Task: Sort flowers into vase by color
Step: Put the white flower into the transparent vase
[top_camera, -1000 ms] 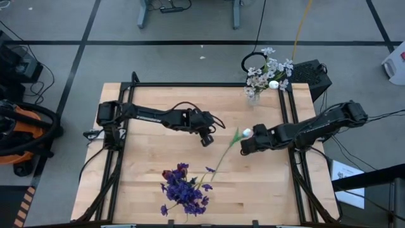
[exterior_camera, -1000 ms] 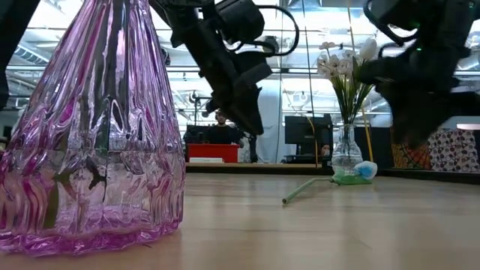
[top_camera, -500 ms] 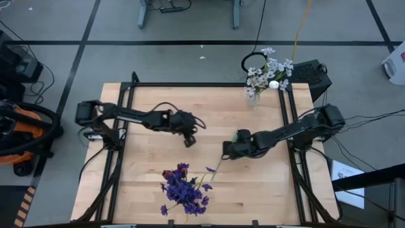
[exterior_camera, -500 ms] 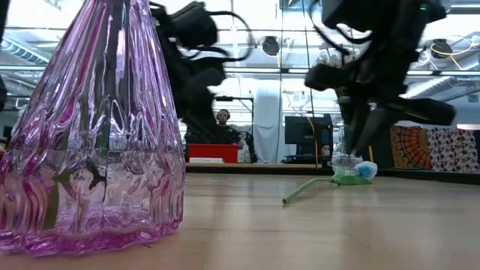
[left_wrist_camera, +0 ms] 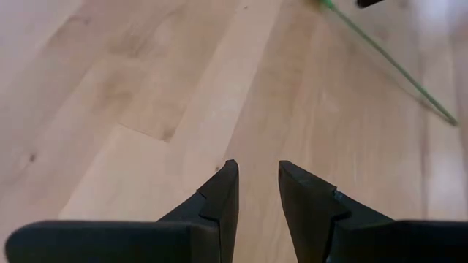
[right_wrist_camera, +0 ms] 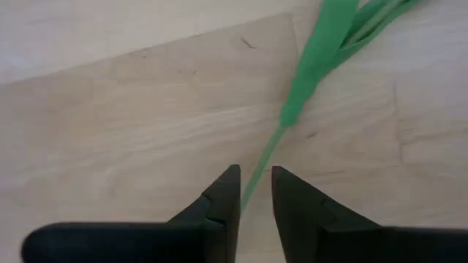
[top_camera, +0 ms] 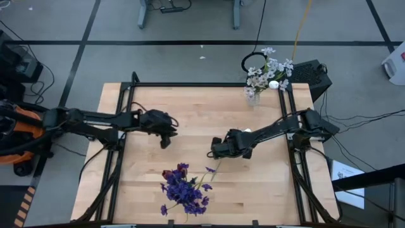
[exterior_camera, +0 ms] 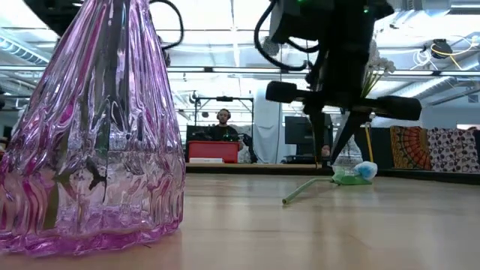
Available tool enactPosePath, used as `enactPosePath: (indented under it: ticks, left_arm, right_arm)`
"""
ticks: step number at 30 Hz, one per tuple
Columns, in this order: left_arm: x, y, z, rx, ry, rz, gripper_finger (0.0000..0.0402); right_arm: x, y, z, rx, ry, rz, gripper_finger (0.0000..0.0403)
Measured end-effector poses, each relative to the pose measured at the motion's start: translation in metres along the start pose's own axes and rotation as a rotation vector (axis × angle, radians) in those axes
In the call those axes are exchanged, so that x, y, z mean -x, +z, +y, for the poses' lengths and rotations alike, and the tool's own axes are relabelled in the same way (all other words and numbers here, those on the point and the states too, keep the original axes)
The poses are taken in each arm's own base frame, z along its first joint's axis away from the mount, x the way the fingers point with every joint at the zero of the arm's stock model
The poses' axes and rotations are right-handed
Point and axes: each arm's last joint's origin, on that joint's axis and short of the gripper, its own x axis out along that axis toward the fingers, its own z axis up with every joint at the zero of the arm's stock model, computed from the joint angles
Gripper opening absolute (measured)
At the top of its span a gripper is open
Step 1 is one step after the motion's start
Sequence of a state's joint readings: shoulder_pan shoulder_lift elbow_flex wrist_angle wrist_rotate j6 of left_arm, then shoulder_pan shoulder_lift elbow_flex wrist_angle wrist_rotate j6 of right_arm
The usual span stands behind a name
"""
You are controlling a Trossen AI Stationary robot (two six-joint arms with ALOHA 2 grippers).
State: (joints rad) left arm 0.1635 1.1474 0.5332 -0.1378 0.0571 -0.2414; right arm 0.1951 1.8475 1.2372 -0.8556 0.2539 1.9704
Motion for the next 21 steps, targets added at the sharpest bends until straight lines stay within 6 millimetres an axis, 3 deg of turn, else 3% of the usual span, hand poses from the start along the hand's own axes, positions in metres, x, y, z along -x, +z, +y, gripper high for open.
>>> enactPosePath:
  ticks: [7, 14, 17, 21]
  left_arm:
    - [0.023, -0.001, -0.001, -0.045, -0.032, -0.097, 0.0102]
    - [0.039, 0.005, -0.010, -0.126, -0.227, -0.140, 0.0102]
    - [0.042, 0.005, -0.010, -0.131, -0.235, -0.151, 0.0102]
    - [0.043, 0.004, -0.010, -0.136, -0.234, -0.144, 0.0102]
  right_arm:
    - [-0.023, -0.005, 0.002, -0.114, -0.065, 0.023, 0.0121]
    - [-0.042, -0.006, 0.002, -0.119, -0.136, 0.015, 0.0153]
    - [-0.042, -0.004, 0.001, 0.013, -0.162, 0.044, 0.0128]
    - [-0.036, -0.004, -0.003, 0.308, -0.187, 0.113, 0.0047]
